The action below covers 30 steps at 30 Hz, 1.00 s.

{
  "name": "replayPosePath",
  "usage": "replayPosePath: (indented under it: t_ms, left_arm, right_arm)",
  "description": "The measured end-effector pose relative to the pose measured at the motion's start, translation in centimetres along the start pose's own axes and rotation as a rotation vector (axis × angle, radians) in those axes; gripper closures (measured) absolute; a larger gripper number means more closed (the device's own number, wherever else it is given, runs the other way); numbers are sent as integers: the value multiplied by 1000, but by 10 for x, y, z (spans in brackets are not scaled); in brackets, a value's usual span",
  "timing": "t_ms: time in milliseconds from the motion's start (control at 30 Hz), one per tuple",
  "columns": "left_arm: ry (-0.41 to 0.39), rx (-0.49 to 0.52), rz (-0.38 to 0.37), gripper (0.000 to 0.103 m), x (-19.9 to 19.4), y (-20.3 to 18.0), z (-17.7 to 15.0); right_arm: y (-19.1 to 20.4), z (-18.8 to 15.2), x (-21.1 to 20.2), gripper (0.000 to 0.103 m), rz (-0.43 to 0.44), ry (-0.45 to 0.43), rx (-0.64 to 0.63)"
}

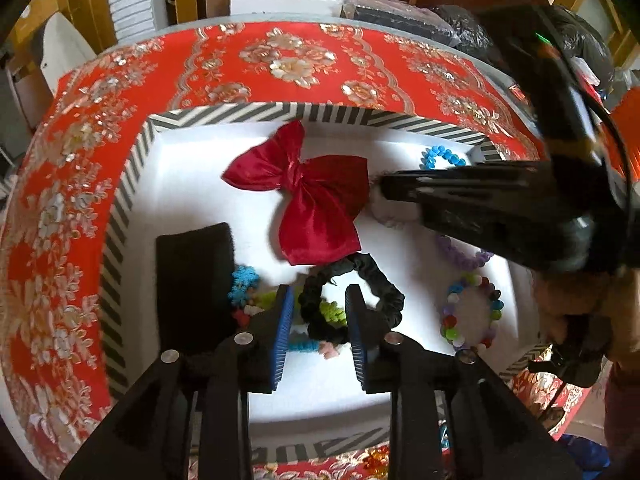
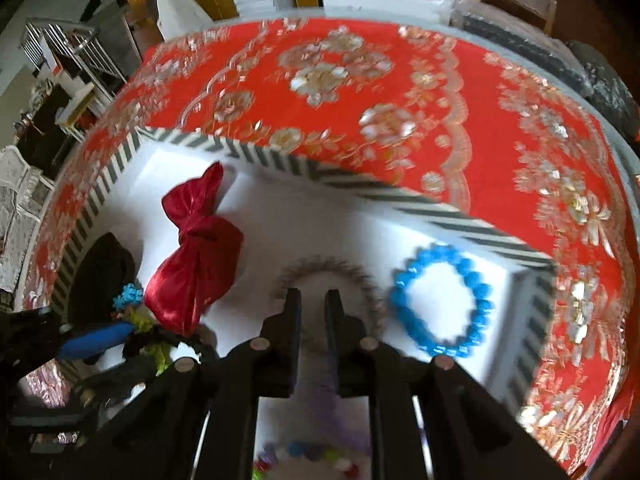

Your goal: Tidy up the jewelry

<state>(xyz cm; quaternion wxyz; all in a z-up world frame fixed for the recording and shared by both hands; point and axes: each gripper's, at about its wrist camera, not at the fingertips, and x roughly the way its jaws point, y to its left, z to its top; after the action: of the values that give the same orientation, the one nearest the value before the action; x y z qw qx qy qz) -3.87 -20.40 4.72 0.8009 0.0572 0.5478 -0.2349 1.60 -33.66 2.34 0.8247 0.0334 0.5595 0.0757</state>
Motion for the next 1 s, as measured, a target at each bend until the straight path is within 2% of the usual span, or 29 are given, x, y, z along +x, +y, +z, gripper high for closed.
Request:
replayPosePath:
  t_ms: [67, 167, 233, 300, 367, 467, 600, 833, 1000]
  left_arm:
    - [-10, 13, 21, 87, -6, -1, -1]
    - [-32, 15, 42, 87, -16, -1, -4]
    - [-33, 9, 57, 87, -21, -2, -7]
    - [-44, 8, 62, 87, -26, -4, -10]
    - [-54, 12, 67, 87, -31, -7, -15]
    - [-66, 24, 77, 87, -39, -13, -24]
    - [-80, 38, 99, 87, -49, -22, -38]
    - [-113, 56, 109, 87, -73, -37, -66]
    - [-114, 41, 62, 87, -88, -39, -84]
  right_arm:
    - [5, 5, -3, 90, 39, -1, 18]
    - [9, 4, -20, 89, 37, -34, 5]
    - [9, -2, -38, 81, 34, -57, 2]
    - [8, -12, -58, 66, 21, -89, 7]
    - [7, -23, -75, 62, 17, -119, 9]
    - [3, -47, -102, 60, 6, -154, 19]
    - [-3, -87, -132, 53, -11, -189, 42]
    - [-17, -158, -162, 52, -45, -200, 97]
    - [-24, -200, -178, 52, -60, -201, 111]
